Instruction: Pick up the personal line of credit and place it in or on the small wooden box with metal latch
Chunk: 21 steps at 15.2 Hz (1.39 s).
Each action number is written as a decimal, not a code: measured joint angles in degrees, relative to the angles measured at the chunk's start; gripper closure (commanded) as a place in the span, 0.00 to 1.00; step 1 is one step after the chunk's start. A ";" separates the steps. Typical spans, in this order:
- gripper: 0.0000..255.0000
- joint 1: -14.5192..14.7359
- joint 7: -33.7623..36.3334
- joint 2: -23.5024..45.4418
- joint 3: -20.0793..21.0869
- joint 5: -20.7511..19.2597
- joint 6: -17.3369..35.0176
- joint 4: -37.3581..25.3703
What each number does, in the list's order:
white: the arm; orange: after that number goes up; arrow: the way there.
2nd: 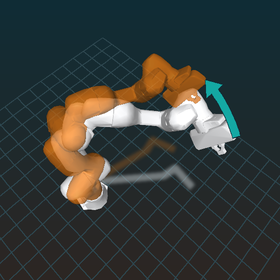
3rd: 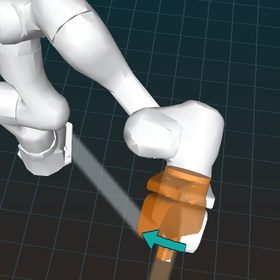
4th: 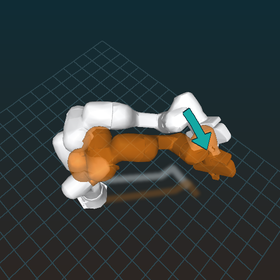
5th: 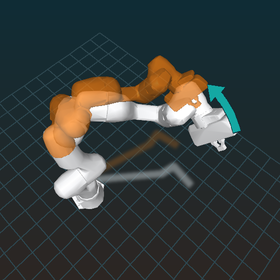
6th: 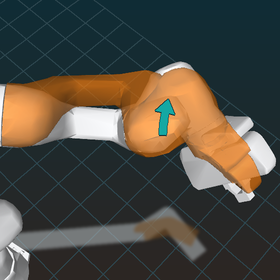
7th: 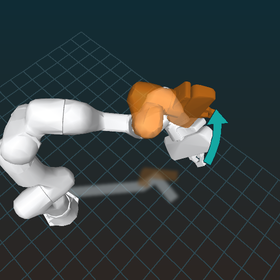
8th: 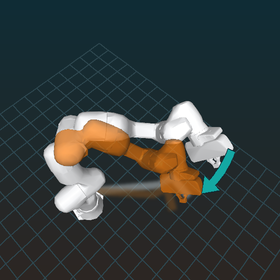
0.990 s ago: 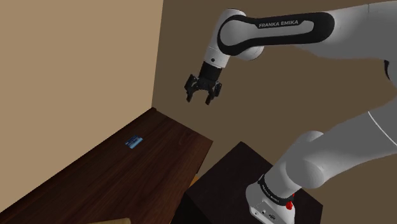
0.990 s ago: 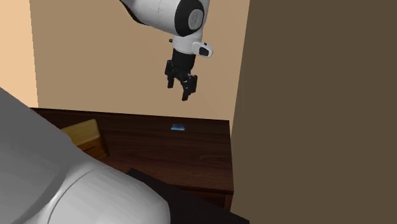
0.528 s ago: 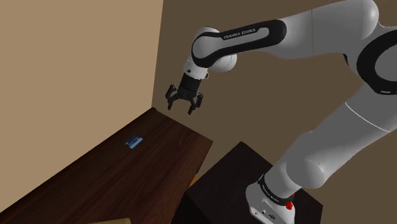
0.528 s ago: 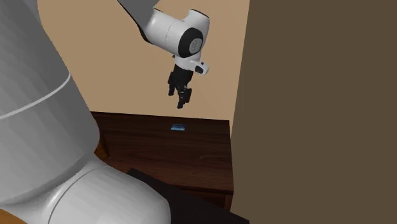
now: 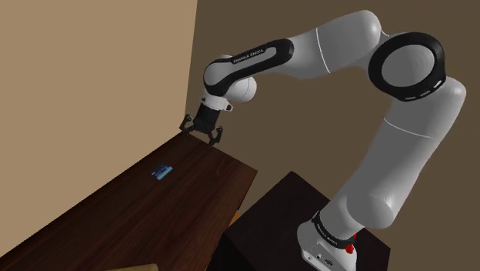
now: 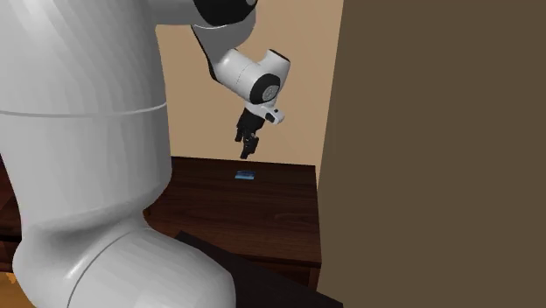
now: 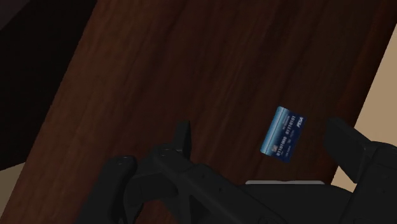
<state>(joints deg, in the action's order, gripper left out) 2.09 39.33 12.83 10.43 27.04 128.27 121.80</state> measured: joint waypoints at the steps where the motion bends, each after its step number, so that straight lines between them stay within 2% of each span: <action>1: 0.00 0.10 0.77 2.23 0.03 0.67 0.71 -1.37; 8: 0.00 1.41 6.95 17.88 0.48 5.21 4.71 -12.36; 15: 0.00 2.19 13.00 34.24 0.56 8.93 6.00 -27.08; 21: 0.00 3.30 14.11 39.63 0.96 9.75 7.66 -31.17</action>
<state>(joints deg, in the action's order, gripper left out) 5.39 53.44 52.45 11.39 36.79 135.93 90.63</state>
